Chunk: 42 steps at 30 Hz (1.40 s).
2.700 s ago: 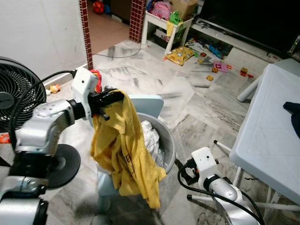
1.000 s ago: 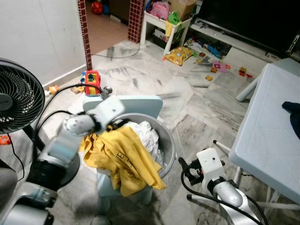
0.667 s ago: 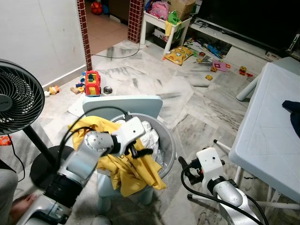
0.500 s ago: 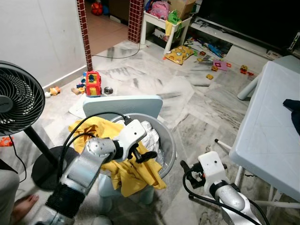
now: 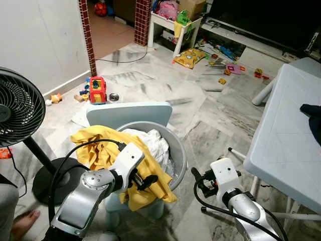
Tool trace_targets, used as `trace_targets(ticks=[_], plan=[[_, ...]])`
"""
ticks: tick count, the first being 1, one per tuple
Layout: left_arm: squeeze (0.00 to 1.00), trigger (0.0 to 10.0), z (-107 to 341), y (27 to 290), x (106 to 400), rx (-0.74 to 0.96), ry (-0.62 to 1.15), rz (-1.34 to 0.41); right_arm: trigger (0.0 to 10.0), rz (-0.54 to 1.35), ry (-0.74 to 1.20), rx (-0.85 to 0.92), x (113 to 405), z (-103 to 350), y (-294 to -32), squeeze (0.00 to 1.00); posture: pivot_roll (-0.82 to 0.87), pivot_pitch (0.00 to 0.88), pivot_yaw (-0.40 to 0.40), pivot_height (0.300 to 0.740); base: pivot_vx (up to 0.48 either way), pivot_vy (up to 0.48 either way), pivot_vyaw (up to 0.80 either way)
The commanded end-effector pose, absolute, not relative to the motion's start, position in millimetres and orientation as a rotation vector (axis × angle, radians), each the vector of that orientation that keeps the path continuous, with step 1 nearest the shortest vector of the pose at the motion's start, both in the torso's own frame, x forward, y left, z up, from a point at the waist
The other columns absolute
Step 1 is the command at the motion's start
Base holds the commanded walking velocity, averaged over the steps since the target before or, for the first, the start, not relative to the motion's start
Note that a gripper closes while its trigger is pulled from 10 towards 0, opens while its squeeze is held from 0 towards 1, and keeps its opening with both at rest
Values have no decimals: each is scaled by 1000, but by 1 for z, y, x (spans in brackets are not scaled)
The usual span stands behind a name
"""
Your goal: Hang hanger
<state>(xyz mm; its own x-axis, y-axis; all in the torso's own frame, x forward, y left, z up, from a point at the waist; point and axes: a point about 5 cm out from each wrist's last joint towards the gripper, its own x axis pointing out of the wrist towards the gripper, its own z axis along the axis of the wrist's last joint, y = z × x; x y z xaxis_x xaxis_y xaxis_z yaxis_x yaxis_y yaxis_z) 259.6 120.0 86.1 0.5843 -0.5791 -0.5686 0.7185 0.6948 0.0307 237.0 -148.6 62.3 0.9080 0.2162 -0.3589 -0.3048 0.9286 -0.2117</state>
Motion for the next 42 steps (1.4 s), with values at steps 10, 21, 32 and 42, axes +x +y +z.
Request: trace_targets(ticks=[10, 21, 32, 42], plan=[[1000, 10000, 74, 115, 262, 97, 721, -679, 10000, 247, 350, -277, 234, 62, -155, 0, 109, 100, -128, 740, 0, 0, 0], [0, 10000, 46, 128, 261, 132, 842, -617, 10000, 248, 339, -278, 239, 64, -154, 0, 111, 97, -124, 740, 0, 0, 0], [0, 0, 40, 138, 281, 164, 797, -583, 10000, 239, 340, -275, 237, 64, -155, 0, 99, 98, -116, 740, 0, 0, 0], [0, 0, 38, 143, 294, 154, 749, -544, 10000, 250, 340, -275, 238, 64, -153, 0, 97, 99, -131, 740, 0, 0, 0]])
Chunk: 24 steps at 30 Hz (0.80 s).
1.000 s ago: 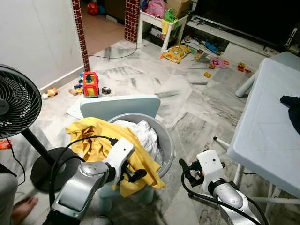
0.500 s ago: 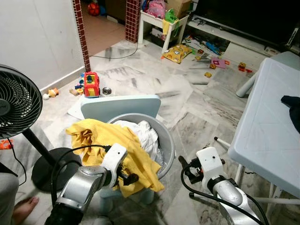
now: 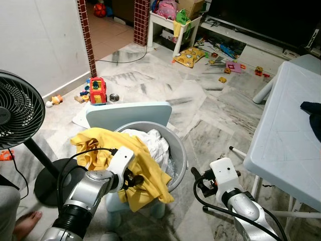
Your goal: Hang hanger
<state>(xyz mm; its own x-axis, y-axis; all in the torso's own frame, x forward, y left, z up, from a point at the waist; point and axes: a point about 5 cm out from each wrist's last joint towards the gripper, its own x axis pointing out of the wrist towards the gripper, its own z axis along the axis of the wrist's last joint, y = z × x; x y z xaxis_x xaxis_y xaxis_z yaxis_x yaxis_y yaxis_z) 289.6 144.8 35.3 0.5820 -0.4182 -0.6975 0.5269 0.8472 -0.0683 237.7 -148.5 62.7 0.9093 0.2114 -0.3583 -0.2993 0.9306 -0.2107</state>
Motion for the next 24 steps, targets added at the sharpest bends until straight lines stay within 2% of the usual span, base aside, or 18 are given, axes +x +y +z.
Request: trace_targets(ticks=[1, 24], plan=[[0, 0, 38, 143, 295, 154, 747, -542, 10000, 251, 340, -276, 238, 64, -153, 0, 97, 99, -131, 740, 0, 0, 0], [0, 0, 38, 144, 298, 158, 735, -536, 10000, 250, 342, -277, 238, 64, -154, 0, 97, 99, -132, 740, 0, 0, 0]])
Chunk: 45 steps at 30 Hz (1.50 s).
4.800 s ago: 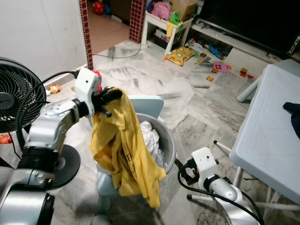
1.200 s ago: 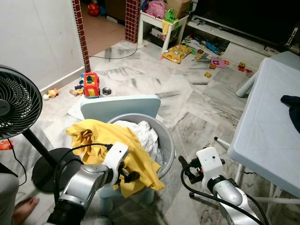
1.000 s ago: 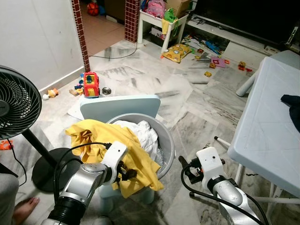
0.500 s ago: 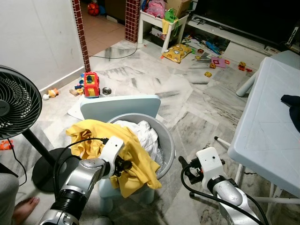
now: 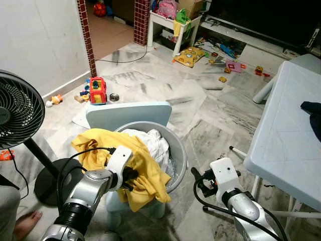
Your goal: Hang hanger
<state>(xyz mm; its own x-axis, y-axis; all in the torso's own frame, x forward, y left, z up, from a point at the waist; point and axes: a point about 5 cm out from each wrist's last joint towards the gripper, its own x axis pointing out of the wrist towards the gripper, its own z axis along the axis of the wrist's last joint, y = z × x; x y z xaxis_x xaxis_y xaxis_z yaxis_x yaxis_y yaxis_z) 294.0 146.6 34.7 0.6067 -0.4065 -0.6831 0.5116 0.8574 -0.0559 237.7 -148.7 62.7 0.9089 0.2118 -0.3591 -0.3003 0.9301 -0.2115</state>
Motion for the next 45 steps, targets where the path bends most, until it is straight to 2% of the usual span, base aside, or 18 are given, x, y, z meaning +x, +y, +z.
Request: trace_targets(ticks=[1, 9, 11, 12, 14, 19, 28, 35, 36, 40, 45], plan=[[0, 0, 38, 144, 298, 158, 735, -536, 10000, 250, 342, -277, 238, 64, -154, 0, 97, 99, -132, 740, 0, 0, 0], [0, 0, 38, 144, 298, 158, 735, -536, 10000, 250, 342, -277, 238, 64, -154, 0, 97, 99, -132, 740, 0, 0, 0], [0, 0, 69, 137, 313, 350, 507, -648, 10000, 242, 347, -280, 235, 64, -158, 0, 85, 95, -135, 740, 0, 0, 0], [0, 0, 69, 137, 313, 350, 507, -648, 10000, 242, 347, -280, 235, 64, -158, 0, 85, 95, -135, 740, 0, 0, 0], [0, 0, 100, 123, 315, 445, 358, -790, 10000, 237, 351, -282, 234, 63, -160, 0, 93, 92, -137, 740, 0, 0, 0], [0, 0, 129, 112, 320, 455, 289, -873, 10000, 241, 346, -278, 237, 63, -156, 0, 99, 91, -138, 740, 0, 0, 0], [0, 0, 138, 104, 317, 414, 242, -934, 10000, 239, 341, -275, 239, 64, -155, 0, 102, 88, -132, 740, 0, 0, 0], [0, 0, 198, 93, 337, 304, -80, -842, 10000, 237, 343, -273, 239, 62, -155, 0, 117, 85, -139, 740, 0, 0, 0], [0, 0, 221, 86, 341, 282, -186, -831, 10000, 241, 343, -273, 241, 61, -153, 0, 123, 83, -142, 740, 0, 0, 0], [0, 0, 262, 69, 346, 189, -379, -797, 10000, 250, 336, -271, 245, 62, -150, 0, 128, 79, -146, 740, 0, 0, 0], [0, 0, 296, 52, 351, 126, -512, -778, 10000, 251, 330, -273, 247, 63, -150, 0, 129, 74, -146, 740, 0, 0, 0]])
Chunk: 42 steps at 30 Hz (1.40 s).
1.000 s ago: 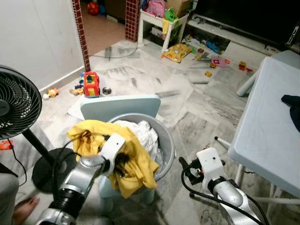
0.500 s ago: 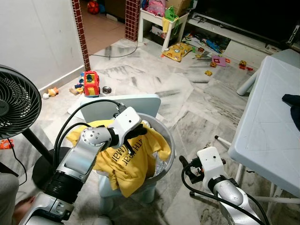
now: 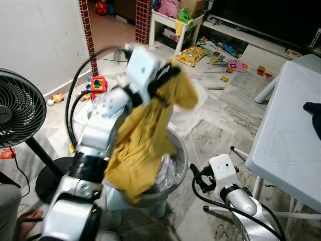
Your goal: Hang hanger
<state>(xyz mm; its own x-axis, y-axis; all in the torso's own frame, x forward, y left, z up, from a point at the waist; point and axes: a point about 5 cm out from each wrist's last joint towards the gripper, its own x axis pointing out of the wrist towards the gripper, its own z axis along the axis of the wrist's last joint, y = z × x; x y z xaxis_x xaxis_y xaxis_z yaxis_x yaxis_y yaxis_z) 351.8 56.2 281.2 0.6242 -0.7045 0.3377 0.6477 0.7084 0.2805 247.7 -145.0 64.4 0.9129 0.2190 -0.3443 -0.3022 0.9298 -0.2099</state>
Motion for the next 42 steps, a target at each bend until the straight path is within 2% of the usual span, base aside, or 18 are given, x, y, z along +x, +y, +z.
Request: trace_targets(ticks=[1, 5, 7, 10, 12, 13, 17, 22, 29, 32, 34, 39, 42], plan=[[0, 0, 300, 51, 352, 120, -523, -774, 10000, 251, 330, -273, 247, 63, -150, 0, 127, 74, -145, 740, 0, 0, 0], [0, 0, 317, 58, 358, 78, -586, -705, 10000, 245, 326, -272, 248, 63, -150, 0, 125, 75, -141, 740, 0, 0, 0], [0, 0, 313, 69, 360, 47, -578, -679, 10000, 245, 327, -269, 247, 62, -149, 0, 126, 78, -140, 740, 0, 0, 0], [0, 0, 305, 71, 359, 49, -556, -685, 10000, 246, 328, -267, 246, 62, -148, 0, 127, 83, -140, 740, 0, 0, 0], [0, 0, 287, 77, 356, 47, -508, -690, 10000, 248, 331, -265, 244, 61, -148, 0, 127, 87, -143, 740, 0, 0, 0], [0, 0, 257, 88, 349, 48, -416, -689, 10000, 251, 336, -265, 243, 60, -148, 0, 129, 95, -149, 740, 0, 0, 0], [0, 0, 228, 98, 339, 41, -320, -674, 10000, 255, 340, -268, 242, 60, -149, 0, 131, 100, -156, 740, 0, 0, 0], [0, 0, 169, 122, 315, 54, -113, -601, 10000, 260, 343, -275, 242, 60, -153, 0, 131, 104, -170, 740, 0, 0, 0], [0, 0, 142, 144, 291, 119, -45, -530, 10000, 270, 345, -281, 243, 60, -152, 0, 138, 104, -175, 740, 0, 0, 0], [0, 0, 125, 155, 279, 112, 46, -511, 10000, 275, 345, -280, 243, 60, -151, 0, 142, 104, -173, 740, 0, 0, 0], [0, 0, 116, 156, 268, 83, 96, -566, 10000, 277, 345, -280, 244, 60, -150, 0, 142, 104, -173, 740, 0, 0, 0], [0, 0, 131, 139, 240, 11, 45, -823, 10000, 279, 348, -281, 244, 59, -151, 0, 158, 103, -173, 740, 0, 0, 0], [0, 0, 134, 137, 233, -2, 40, -867, 10000, 282, 349, -282, 245, 58, -150, 0, 160, 102, -171, 740, 0, 0, 0]])
